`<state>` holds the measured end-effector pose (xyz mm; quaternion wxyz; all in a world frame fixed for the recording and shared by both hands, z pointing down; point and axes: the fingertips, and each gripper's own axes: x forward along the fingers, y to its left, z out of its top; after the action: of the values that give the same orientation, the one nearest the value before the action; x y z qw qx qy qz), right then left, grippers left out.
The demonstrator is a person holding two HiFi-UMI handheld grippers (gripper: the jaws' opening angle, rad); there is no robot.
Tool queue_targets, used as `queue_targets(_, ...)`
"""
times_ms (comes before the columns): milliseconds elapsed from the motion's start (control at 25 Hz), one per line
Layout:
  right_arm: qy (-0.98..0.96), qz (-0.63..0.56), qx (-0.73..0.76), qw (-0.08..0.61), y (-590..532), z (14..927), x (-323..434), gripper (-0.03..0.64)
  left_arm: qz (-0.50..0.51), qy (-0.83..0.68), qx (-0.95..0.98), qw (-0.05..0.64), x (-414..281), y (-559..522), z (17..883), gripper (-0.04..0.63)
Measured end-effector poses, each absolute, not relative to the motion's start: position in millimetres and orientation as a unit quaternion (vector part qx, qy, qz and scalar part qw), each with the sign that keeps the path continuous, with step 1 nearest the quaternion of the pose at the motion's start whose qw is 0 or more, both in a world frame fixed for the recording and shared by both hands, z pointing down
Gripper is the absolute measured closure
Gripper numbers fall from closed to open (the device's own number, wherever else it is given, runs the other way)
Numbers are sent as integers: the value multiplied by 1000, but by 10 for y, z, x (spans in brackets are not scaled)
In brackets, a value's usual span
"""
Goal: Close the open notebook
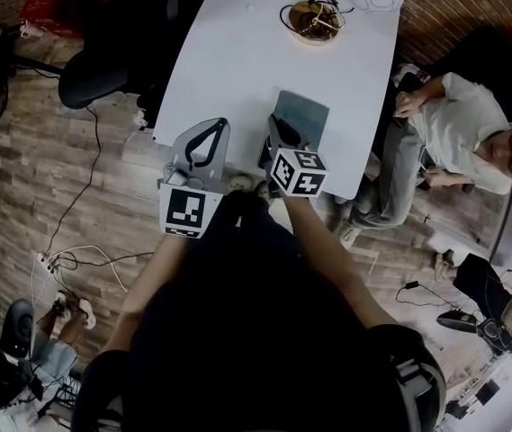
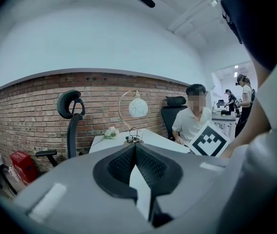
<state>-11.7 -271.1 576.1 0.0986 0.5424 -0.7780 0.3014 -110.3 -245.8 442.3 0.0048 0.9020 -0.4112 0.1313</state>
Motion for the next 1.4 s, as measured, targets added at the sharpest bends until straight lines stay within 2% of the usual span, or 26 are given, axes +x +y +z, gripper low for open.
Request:
queue_targets(520, -790, 246, 530, 186, -2722, 5871, -358, 586, 130, -409, 903, 8, -1116, -2429, 4428, 601)
queue_targets(680, -791, 239, 530, 189, -2697, 5854, -375, 537, 130, -409, 903, 5, -1112, -2403, 4413, 601)
queue_targets(1120, -800, 228, 517, 203, -2666, 5875, -430, 494, 132, -415, 900, 0, -1113, -2307, 4383, 601)
queue_targets(1400, -815, 222, 497, 199, -2634, 5820, -535, 434, 130, -422, 897, -4, -1127, -2256, 4348, 601)
